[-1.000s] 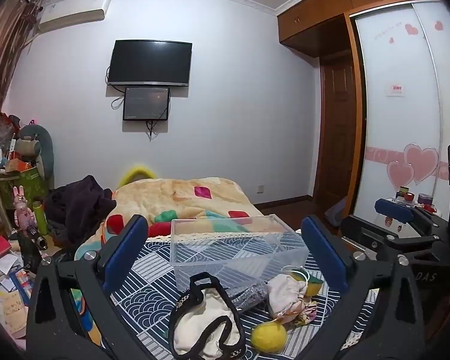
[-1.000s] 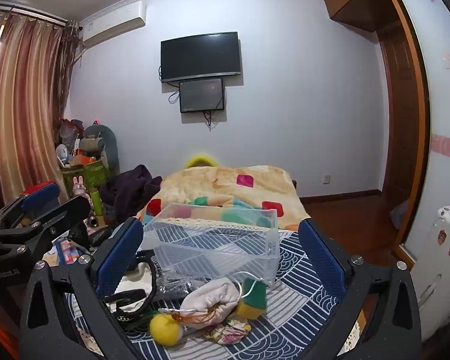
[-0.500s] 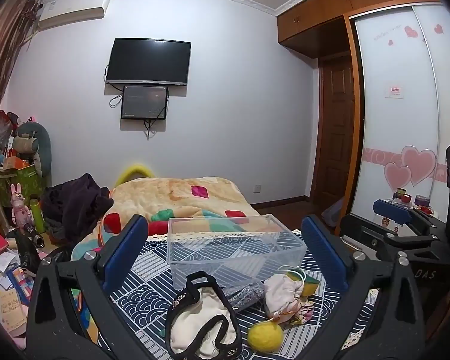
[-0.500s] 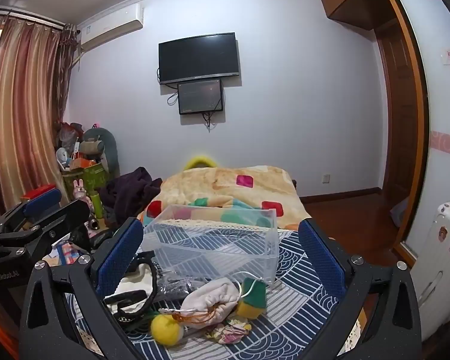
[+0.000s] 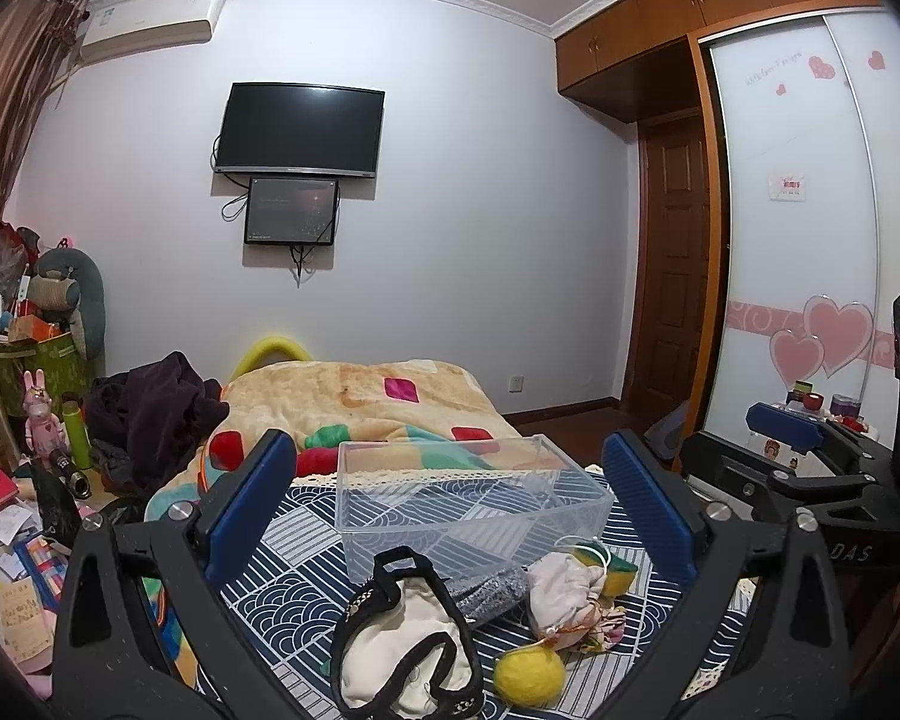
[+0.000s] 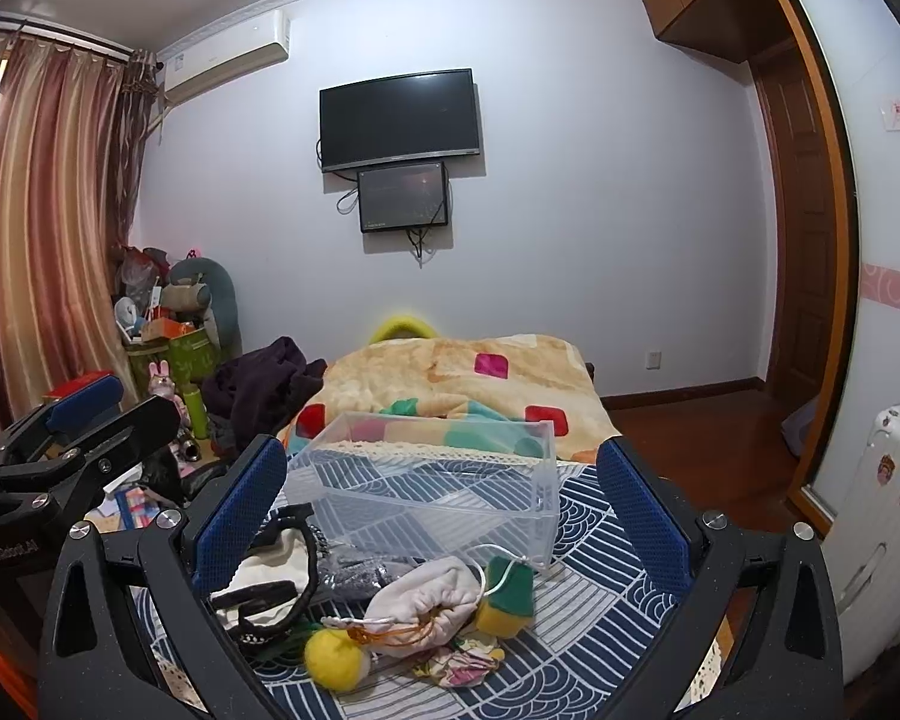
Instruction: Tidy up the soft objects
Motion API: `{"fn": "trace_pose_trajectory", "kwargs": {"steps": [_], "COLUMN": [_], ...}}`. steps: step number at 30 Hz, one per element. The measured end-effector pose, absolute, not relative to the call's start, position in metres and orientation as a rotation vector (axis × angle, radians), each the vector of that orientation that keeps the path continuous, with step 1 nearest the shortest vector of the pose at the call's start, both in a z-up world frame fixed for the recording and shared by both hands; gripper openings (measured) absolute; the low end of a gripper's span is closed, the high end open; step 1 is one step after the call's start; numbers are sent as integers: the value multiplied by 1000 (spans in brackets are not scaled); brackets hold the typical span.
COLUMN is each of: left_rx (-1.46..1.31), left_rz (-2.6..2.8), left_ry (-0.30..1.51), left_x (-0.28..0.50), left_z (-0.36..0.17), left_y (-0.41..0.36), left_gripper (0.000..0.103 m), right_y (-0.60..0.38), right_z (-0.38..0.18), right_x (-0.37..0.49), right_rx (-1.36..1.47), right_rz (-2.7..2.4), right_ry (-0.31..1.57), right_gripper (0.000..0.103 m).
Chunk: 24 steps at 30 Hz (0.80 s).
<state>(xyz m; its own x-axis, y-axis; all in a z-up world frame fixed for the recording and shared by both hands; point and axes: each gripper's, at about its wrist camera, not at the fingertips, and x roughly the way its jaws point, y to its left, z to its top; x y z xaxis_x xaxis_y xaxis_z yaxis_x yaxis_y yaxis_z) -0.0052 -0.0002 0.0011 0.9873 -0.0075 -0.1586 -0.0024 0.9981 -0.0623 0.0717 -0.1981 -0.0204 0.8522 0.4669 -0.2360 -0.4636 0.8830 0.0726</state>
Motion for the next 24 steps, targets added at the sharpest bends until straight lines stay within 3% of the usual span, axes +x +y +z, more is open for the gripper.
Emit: {"fn": "trace_pose_trajectory", "kwargs": {"steps": [24], "left_rx": [-63], "left_rz": [-11], "left_ry": [157], "left_x": [-6], "left_z": [5], "left_y": [2], "left_gripper": [103], "right_y": [-198], "right_z": [-20], "right_x": [72], "right_rx": [19], "right_rz": [494], "right_ry": [244], "right_gripper": [103]}}
